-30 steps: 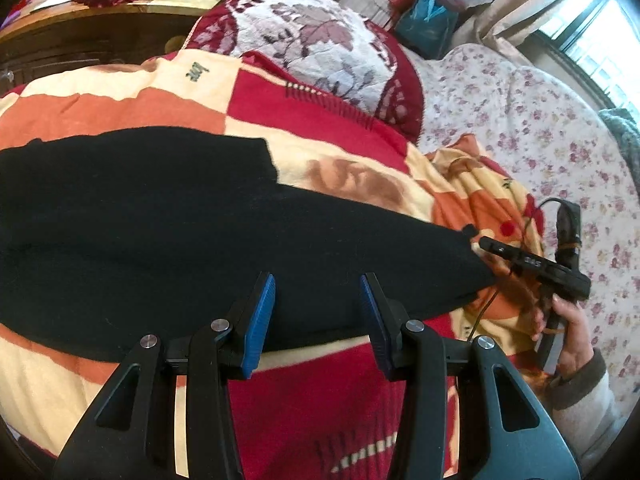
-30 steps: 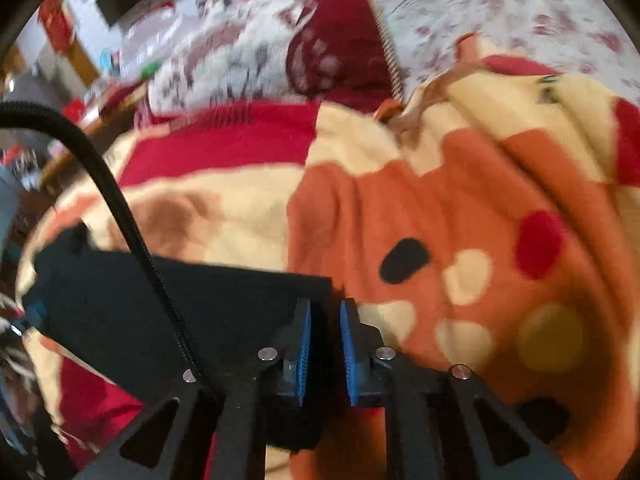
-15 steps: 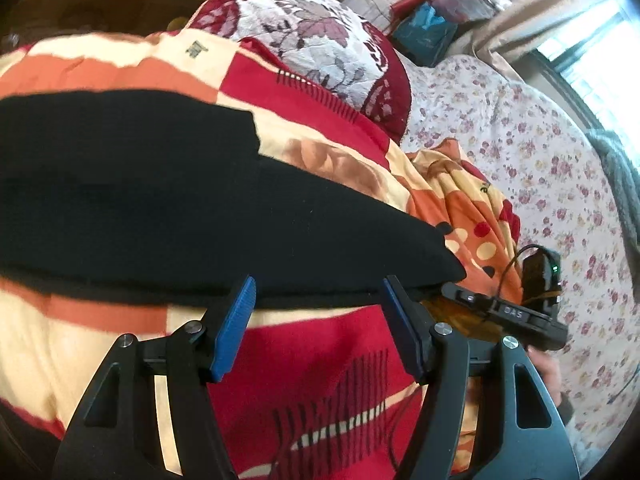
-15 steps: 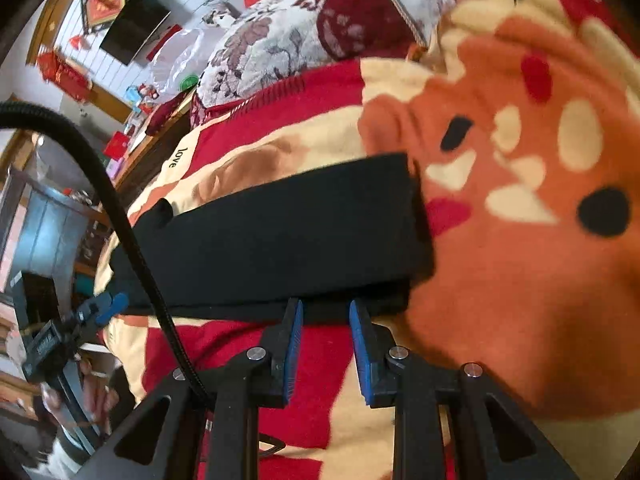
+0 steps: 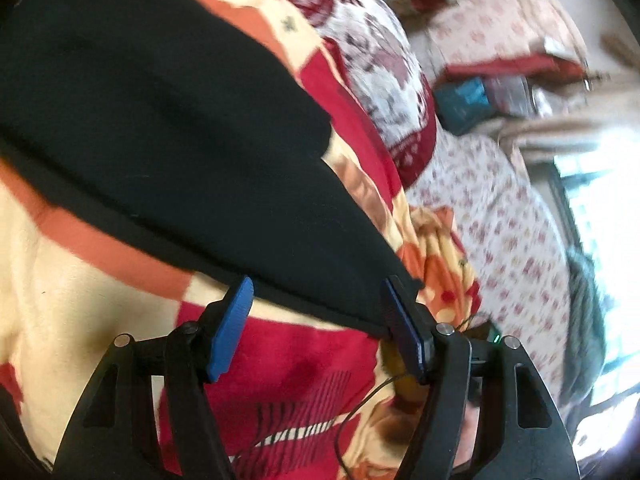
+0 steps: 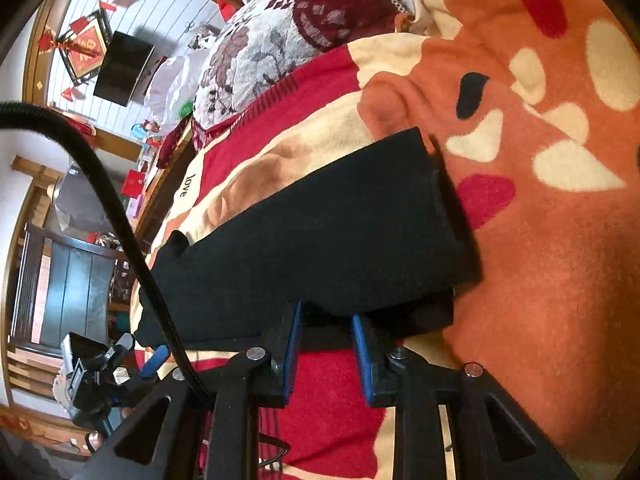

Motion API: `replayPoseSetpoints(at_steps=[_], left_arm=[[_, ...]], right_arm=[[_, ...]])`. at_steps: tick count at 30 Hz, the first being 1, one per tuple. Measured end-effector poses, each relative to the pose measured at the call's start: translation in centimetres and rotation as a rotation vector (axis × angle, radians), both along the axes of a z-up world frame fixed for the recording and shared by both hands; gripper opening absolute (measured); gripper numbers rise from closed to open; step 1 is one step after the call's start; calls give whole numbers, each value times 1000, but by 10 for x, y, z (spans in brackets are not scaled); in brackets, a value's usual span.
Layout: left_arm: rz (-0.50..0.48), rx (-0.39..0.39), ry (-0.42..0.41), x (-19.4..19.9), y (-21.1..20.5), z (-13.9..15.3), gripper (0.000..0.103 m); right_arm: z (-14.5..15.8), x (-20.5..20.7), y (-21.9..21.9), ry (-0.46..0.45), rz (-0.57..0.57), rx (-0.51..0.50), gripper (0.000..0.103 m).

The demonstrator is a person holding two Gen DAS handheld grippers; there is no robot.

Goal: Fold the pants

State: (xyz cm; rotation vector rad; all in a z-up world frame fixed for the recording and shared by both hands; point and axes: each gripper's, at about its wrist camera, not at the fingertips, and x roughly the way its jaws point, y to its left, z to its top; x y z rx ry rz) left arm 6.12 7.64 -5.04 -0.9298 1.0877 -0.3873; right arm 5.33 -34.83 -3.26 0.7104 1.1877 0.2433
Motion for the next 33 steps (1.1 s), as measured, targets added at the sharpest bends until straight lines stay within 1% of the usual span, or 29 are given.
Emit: replayPoseSetpoints(at_steps=[3, 7, 10, 13, 15, 20, 24, 26, 27, 28, 30, 32, 33], left_arm=[[39, -45, 26, 2, 5, -5, 68], [30, -11, 32, 9, -3, -9, 68], [43, -33, 60, 8, -2, -17, 67], [62, -12, 51, 7, 2, -15, 67], [80, -15, 38, 8, 5, -13, 68], [83, 6, 30, 22, -3, -13, 68], [94, -8, 33, 26, -3, -15, 67], [89, 11, 17, 26, -3, -12, 57], [82, 44, 10, 27, -3, -10, 45], [78, 74, 8, 27, -3, -9, 29], [75, 100, 11, 28, -1, -8, 13], [78, 88, 17, 28, 4, -9, 8], [79, 85, 16, 26, 7, -8, 8]], right_arm=[[-1, 0, -2, 1, -7, 11, 23], [-2, 0, -2, 4, -7, 11, 23], [-2, -1, -2, 6, -6, 12, 23], [-1, -1, -2, 4, -2, 8, 23], [-2, -1, -2, 9, -6, 12, 23], [-3, -3, -5, 11, -35, 20, 23], [-4, -7, -12, 21, -74, 35, 23], [-5, -8, -13, 17, -90, 39, 23], [-6, -9, -14, 4, -101, 39, 23], [-5, -10, -14, -11, -110, 39, 23], [-2, -12, -13, -43, -131, 41, 21], [0, -13, -12, -73, -137, 40, 11], [2, -13, -11, -78, -136, 31, 10]])
